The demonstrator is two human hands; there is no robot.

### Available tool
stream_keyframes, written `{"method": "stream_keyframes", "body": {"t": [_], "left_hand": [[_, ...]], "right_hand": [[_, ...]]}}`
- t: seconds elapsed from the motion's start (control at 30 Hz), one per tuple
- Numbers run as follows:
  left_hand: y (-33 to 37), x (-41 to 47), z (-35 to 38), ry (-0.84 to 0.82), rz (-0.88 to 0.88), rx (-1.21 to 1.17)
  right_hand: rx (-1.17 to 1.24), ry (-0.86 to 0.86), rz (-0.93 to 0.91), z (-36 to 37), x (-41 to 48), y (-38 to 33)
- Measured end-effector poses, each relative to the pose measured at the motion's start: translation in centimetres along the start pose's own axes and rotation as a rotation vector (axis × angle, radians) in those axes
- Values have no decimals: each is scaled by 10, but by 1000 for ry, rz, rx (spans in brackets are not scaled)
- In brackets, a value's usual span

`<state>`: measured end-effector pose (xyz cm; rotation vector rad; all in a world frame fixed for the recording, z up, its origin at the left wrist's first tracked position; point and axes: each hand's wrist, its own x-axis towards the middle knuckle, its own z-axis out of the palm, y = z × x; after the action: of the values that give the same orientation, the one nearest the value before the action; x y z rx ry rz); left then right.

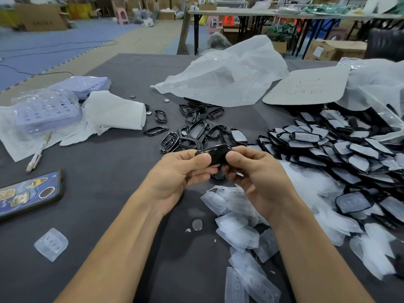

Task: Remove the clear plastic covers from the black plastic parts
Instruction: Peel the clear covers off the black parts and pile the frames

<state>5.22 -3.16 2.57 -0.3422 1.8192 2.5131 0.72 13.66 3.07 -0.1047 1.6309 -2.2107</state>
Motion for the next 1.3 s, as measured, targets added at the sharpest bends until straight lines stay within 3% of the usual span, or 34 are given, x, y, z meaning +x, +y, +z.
{"method": "stream_keyframes", "body": {"t": [0.07,0.17,0.33,0.43,0.57,0.73,0.9,0.97,1.17,1.23,1.3], "left_hand": [[-3,0,3,123,136,43],[-12,2,8,322,458,345],[-20,-1,6,312,689,627],[-21,-3,9,324,654,679],[-11,0,7,337,449,334],[-14,-3,11,178,271,499],[-10,2,9,419,256,273],[-6,2,6,463,242,198],[-5,3,1,516,227,144],[-6,4,0,520,227,167],[-7,4,0,513,227,191]], "right_hand": [[-38,66,-1,6,0,3],[-63,132,68,13,1,9],[-63,163,-10,9,2,7],[-162,243,-89,6,3,8],[-332,275,-206,3,3,9],[-378,211,-261,7,1,9],[-739,550,-437,-9,-2,1],[-973,602,-437,-23,-5,-8],[-1508,353,-220,-20,-8,-7],[-1560,307,-203,-14,-6,-2],[-1443,275,-228,-12,-5,1]]}}
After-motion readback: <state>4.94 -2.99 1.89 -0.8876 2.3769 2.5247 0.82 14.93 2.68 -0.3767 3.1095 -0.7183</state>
